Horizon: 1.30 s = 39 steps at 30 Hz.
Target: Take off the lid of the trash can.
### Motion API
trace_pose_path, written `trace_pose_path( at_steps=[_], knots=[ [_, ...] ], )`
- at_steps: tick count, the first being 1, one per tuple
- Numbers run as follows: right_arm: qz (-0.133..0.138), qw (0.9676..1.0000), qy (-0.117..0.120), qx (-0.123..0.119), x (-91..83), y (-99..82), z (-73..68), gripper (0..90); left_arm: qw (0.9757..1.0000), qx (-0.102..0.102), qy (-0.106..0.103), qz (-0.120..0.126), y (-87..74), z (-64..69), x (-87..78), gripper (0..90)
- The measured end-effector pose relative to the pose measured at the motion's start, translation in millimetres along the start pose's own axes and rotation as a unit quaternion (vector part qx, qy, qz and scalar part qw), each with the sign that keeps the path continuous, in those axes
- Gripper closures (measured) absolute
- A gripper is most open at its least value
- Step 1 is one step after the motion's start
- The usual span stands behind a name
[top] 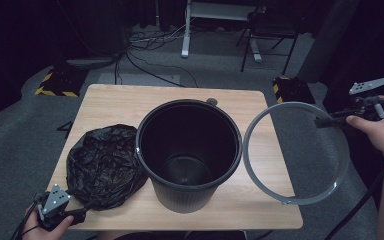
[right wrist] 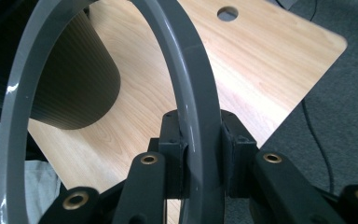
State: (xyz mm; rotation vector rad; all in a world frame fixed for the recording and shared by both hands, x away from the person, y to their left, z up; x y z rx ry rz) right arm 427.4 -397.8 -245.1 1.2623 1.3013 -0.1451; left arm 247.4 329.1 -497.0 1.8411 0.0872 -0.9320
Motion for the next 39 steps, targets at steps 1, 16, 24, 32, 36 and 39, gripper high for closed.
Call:
trace_pose_path(
  at_steps=[1,16,24,32,36,39],
  knots=[
    [0.001,1.0000,0.003,0.001,4.3,-2.5,1.7,74.0,1.0000,-0.001,0.000,0.000,-0.1,0.0,0.1,26.0],
    [-0.020,0.9995,0.022,0.013,67.6,-33.8,17.2,73.9,1.0000,0.002,-0.001,-0.002,5.6,2.9,3.6,26.0],
    [-0.036,0.9990,0.013,0.020,101.0,-46.1,29.4,73.8,1.0000,0.004,-0.002,-0.003,6.9,3.9,5.4,26.0],
    [-0.051,0.9985,0.009,0.018,130.4,-54.3,34.0,73.6,1.0000,0.008,-0.004,0.000,12.6,3.8,7.9,26.0],
    [-0.053,0.9984,0.005,0.015,141.3,-57.7,35.5,73.4,0.9999,0.010,-0.006,0.000,14.3,4.2,8.9,25.9],
    [-0.063,0.9977,0.006,0.023,150.4,-61.3,37.8,73.4,0.9999,0.002,-0.010,0.003,14.9,4.1,8.5,25.9]
  ],
)
Point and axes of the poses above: each handheld gripper's, and its own axes: x roughly forward along the jaws, y roughly out of its top, z roughly to its right, the point moved 2 cm from there along x, roughly forward along the jaws, and after that the axes turned 9 degrees about x, right-handed, at the moved point
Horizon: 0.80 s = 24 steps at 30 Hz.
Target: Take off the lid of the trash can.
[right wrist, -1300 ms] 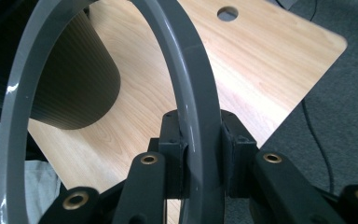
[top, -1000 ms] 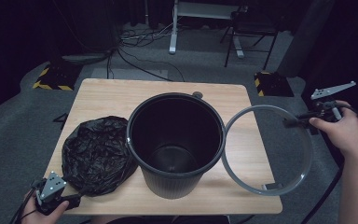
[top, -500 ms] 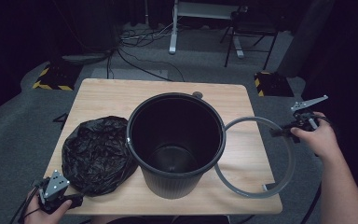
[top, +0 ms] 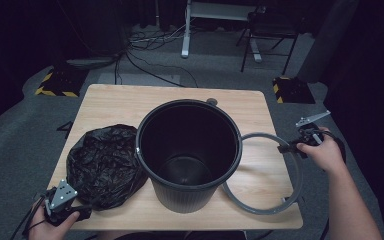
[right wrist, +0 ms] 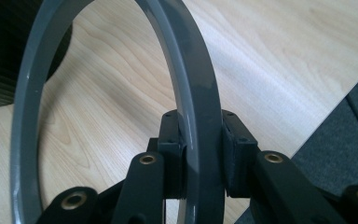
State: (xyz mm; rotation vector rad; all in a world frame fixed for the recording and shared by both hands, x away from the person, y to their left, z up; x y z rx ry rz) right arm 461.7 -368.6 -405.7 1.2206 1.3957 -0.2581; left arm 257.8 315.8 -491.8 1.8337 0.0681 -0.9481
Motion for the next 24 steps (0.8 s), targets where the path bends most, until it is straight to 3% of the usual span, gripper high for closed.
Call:
trace_pose_path(
  at_steps=[17,20,22,24],
  knots=[
    [-0.030,0.9994,-0.012,0.012,45.4,-13.9,10.5,72.2,1.0000,-0.004,0.000,0.008,2.5,-1.2,-1.0,26.0],
    [-0.036,0.9991,-0.018,0.011,51.7,-17.8,11.3,63.0,1.0000,-0.002,0.002,0.009,2.2,-1.6,-1.9,26.0],
    [-0.038,0.9989,-0.024,0.009,53.4,-20.5,12.6,61.8,1.0000,-0.002,0.002,0.008,1.9,-1.7,-2.4,26.0],
    [-0.030,0.9990,-0.030,0.012,52.3,-22.1,13.0,55.3,0.9999,-0.006,0.001,0.011,1.8,-2.2,-3.2,26.0]
  ],
)
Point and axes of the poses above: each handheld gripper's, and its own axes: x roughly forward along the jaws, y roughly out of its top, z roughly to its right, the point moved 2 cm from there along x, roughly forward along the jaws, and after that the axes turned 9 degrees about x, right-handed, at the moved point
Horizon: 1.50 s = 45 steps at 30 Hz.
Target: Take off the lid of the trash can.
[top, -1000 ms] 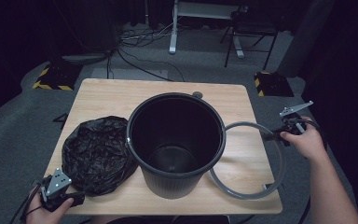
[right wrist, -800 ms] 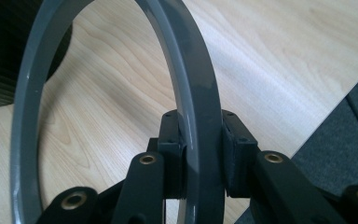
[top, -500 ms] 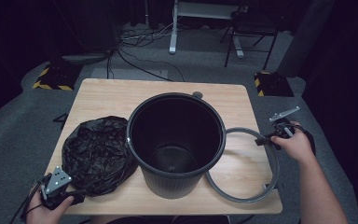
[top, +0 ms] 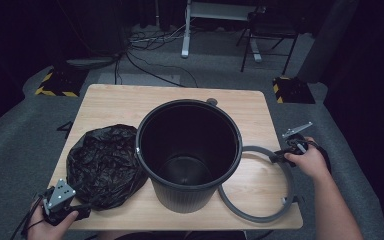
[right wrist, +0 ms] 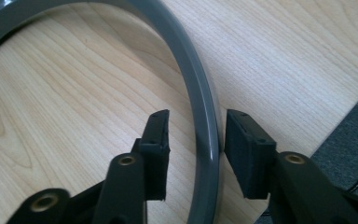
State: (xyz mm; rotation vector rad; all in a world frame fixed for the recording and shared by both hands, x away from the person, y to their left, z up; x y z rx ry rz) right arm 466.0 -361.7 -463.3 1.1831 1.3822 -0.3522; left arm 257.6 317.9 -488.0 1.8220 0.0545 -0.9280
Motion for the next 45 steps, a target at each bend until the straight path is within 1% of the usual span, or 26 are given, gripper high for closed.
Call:
trace_pose_path(
  at_steps=[1,3,6,8,10,11,12,14,16,18,20,22,25,26,27,29,31,32,33,36,38,40,42,45],
  knots=[
    [0.011,0.9999,-0.007,0.001,-2.6,0.2,-0.2,52.4,1.0000,0.001,0.002,0.001,0.3,-1.1,-0.6,26.0],
    [0.028,0.9996,-0.010,0.001,-8.4,1.1,-1.9,47.0,1.0000,0.000,0.004,0.004,1.0,-2.6,-1.5,25.6],
    [0.049,0.9987,-0.016,-0.002,-18.8,3.2,-7.3,40.4,0.9999,-0.013,0.005,0.008,3.7,-5.0,-2.3,23.8],
    [0.068,0.9975,-0.017,-0.008,-28.8,4.6,-13.9,36.3,0.9996,-0.021,0.001,0.019,6.8,-6.7,-1.9,20.1],
    [0.082,0.9963,-0.021,-0.012,-36.9,4.5,-19.6,33.2,0.9992,-0.018,-0.002,0.036,10.5,-9.3,-1.5,17.6],
    [0.089,0.9957,-0.023,-0.015,-41.3,3.7,-22.5,31.8,0.9991,-0.016,-0.001,0.039,12.4,-10.6,-1.2,17.9],
    [0.094,0.9951,-0.027,-0.019,-45.5,2.4,-25.4,30.8,0.9990,-0.018,0.001,0.040,14.6,-11.5,-0.3,17.9],
    [0.102,0.9939,-0.032,-0.025,-53.4,-1.3,-31.2,29.3,0.9990,-0.016,0.003,0.042,19.3,-15.2,1.7,17.9],
    [0.109,0.9931,-0.034,-0.029,-60.7,-6.0,-36.0,29.1,0.9990,-0.018,0.007,0.040,24.2,-18.9,5.1,19.1],
    [0.117,0.9920,-0.034,-0.031,-67.0,-11.7,-40.1,28.8,0.9990,-0.022,0.005,0.040,29.0,-22.2,9.6,20.0],
    [0.121,0.9912,-0.042,-0.035,-72.9,-18.8,-44.0,28.8,0.9991,-0.025,0.005,0.033,33.9,-25.1,16.1,21.8],
    [0.123,0.9907,-0.044,-0.035,-76.9,-25.5,-48.3,29.3,0.9992,-0.027,0.007,0.028,37.1,-26.5,21.2,22.7],
    [0.125,0.9902,-0.048,-0.040,-79.5,-33.2,-53.9,29.5,0.9990,-0.040,0.007,0.017,43.7,-27.7,32.4,25.9],
    [0.126,0.9901,-0.047,-0.042,-79.7,-36.6,-57.1,29.9,0.9990,-0.040,0.005,0.017,45.4,-28.0,34.9,26.0],
    [0.125,0.9899,-0.048,-0.045,-79.2,-38.6,-59.0,30.2,0.9989,-0.041,0.000,0.022,47.7,-28.2,38.7,26.1],
    [0.113,0.9906,-0.051,-0.057,-75.4,-43.1,-63.6,30.5,0.9988,-0.039,-0.009,0.027,52.1,-29.0,45.3,26.9],
    [0.101,0.9911,-0.055,-0.067,-70.7,-47.4,-67.2,30.5,0.9990,-0.034,-0.015,0.025,56.0,-29.9,52.4,27.1],
    [0.099,0.9911,-0.057,-0.070,-69.3,-49.1,-68.9,30.4,0.9992,-0.030,-0.016,0.023,57.3,-30.8,56.1,27.1],
    [0.098,0.9909,-0.058,-0.071,-68.6,-50.7,-70.9,30.1,0.9991,-0.032,-0.019,0.021,58.0,-31.4,60.2,27.3],
    [0.105,0.9905,-0.055,-0.070,-67.8,-53.8,-77.5,28.6,0.9994,-0.029,-0.020,0.005,57.4,-33.6,73.3,27.4],
    [0.108,0.9898,-0.060,-0.071,-66.7,-54.6,-80.9,26.2,0.9995,-0.026,-0.017,-0.010,56.1,-34.0,81.4,27.4],
    [0.114,0.9896,-0.055,-0.068,-64.6,-54.7,-84.3,25.1,0.9994,-0.022,-0.020,-0.020,55.1,-33.7,89.1,27.5],
    [0.118,0.9892,-0.055,-0.066,-60.9,-54.1,-87.9,24.0,0.9992,-0.017,-0.022,-0.030,54.4,-33.0,96.8,27.5],
    [0.124,0.9884,-0.053,-0.069,-53.9,-52.7,-93.4,23.8,0.9987,-0.019,-0.023,-0.040,52.6,-33.0,105.2,27.7]
  ],
)
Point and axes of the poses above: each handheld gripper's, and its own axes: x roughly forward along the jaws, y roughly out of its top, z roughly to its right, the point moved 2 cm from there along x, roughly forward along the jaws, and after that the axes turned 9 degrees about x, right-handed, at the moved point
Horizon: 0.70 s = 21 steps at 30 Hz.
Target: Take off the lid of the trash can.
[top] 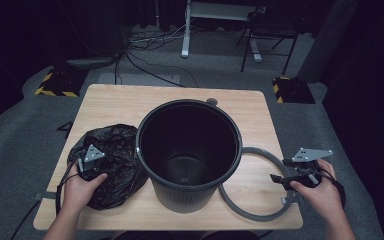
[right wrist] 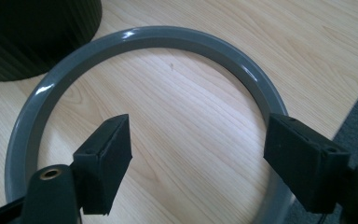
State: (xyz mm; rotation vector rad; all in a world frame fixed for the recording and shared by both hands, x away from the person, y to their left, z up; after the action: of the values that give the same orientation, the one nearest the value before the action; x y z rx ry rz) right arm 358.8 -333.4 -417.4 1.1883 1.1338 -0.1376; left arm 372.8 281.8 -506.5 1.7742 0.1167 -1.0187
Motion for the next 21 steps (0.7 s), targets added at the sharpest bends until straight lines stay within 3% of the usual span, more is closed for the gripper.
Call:
trace_pose_path(
  at_steps=[3,8,13,15,17,21],
  knots=[
    [0.006,0.9999,0.009,0.001,8.2,0.7,-6.2,24.6,0.9997,0.001,-0.008,-0.022,-3.3,-0.9,8.1,31.7],
    [0.017,0.9996,0.025,0.004,24.1,0.1,-15.5,26.0,0.9999,0.012,-0.003,-0.007,-5.2,-1.6,11.3,31.1],
    [0.051,0.9975,0.046,0.015,29.6,-2.7,-25.3,28.2,1.0000,0.004,0.003,-0.003,-7.0,2.2,10.3,31.1],
    [0.040,0.9983,0.041,0.007,31.8,-3.5,-27.3,28.4,1.0000,0.006,0.004,-0.003,-7.1,1.1,10.3,30.9],
    [0.027,0.9994,0.023,-0.004,31.1,-3.8,-28.7,28.4,0.9999,-0.009,0.011,-0.007,-7.6,0.3,10.4,27.7],
    [0.028,0.9992,0.027,-0.008,31.2,-2.9,-32.3,28.4,0.9998,-0.012,0.014,-0.008,-7.8,0.0,10.3,25.3]
  ],
)
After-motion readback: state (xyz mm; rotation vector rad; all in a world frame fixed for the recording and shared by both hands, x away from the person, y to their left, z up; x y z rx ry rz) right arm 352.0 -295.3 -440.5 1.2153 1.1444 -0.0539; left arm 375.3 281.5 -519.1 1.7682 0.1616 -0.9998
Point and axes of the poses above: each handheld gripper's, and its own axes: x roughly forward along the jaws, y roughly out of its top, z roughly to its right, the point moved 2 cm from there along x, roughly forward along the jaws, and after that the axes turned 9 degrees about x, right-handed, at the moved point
